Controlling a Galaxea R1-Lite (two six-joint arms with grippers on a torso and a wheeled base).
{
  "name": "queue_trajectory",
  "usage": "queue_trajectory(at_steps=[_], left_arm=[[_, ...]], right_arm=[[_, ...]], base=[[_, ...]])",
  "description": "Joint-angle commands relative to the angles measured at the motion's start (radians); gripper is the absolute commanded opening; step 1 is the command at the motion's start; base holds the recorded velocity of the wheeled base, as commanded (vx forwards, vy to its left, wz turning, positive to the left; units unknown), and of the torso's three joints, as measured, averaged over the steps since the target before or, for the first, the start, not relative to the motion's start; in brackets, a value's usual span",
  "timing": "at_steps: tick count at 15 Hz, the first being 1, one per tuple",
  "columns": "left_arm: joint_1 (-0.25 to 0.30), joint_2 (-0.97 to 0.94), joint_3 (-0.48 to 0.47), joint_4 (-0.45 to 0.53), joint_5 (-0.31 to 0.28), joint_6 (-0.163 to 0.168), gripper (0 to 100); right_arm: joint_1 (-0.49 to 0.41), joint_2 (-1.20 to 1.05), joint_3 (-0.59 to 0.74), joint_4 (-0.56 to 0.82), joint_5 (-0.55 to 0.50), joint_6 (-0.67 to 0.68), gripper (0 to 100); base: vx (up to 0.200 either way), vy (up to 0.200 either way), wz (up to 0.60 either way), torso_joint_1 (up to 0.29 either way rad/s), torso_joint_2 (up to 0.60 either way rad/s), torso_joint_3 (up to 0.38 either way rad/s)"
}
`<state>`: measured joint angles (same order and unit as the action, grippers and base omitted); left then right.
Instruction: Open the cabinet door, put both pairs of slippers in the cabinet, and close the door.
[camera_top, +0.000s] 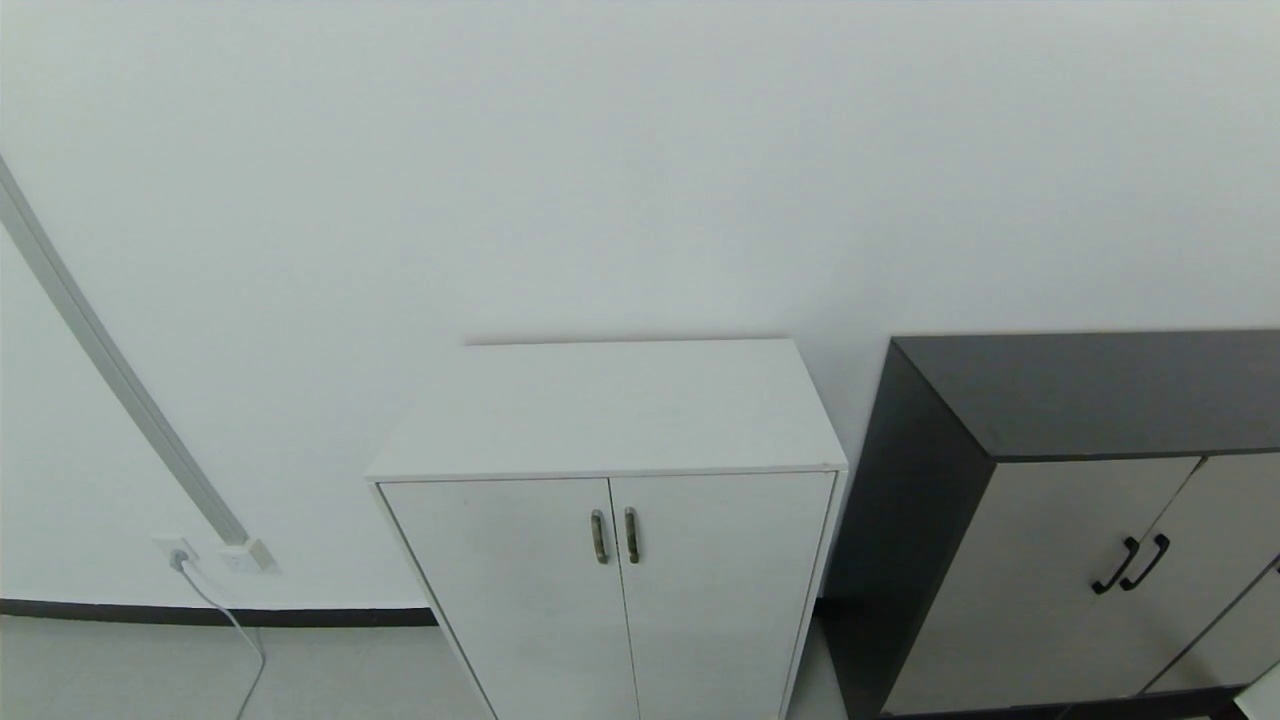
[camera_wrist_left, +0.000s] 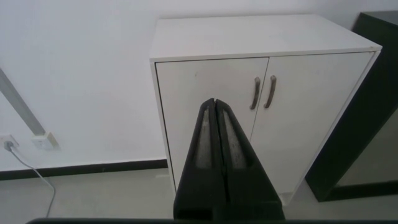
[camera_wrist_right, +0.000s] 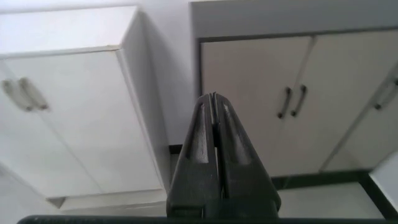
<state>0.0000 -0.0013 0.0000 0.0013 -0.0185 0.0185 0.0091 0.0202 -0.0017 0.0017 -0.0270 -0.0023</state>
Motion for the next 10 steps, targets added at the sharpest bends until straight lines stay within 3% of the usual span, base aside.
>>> queue_trajectory(at_steps=[1,10], left_arm=[[0.002,0.001,0.0,-0.001,0.002,-0.003,0],[0.0,0.001,0.0,0.0,0.0,-0.003,0]], right_arm=[[-0.008,-0.02,0.002,0.001,-0.004,0.012,0],[-0.008,-0.02,0.002,-0.002,0.001,0.024,0]], base=[[0.0,0.0,0.0,0.0,0.0,0.0],[0.0,0.0,0.0,0.0,0.0,0.0]])
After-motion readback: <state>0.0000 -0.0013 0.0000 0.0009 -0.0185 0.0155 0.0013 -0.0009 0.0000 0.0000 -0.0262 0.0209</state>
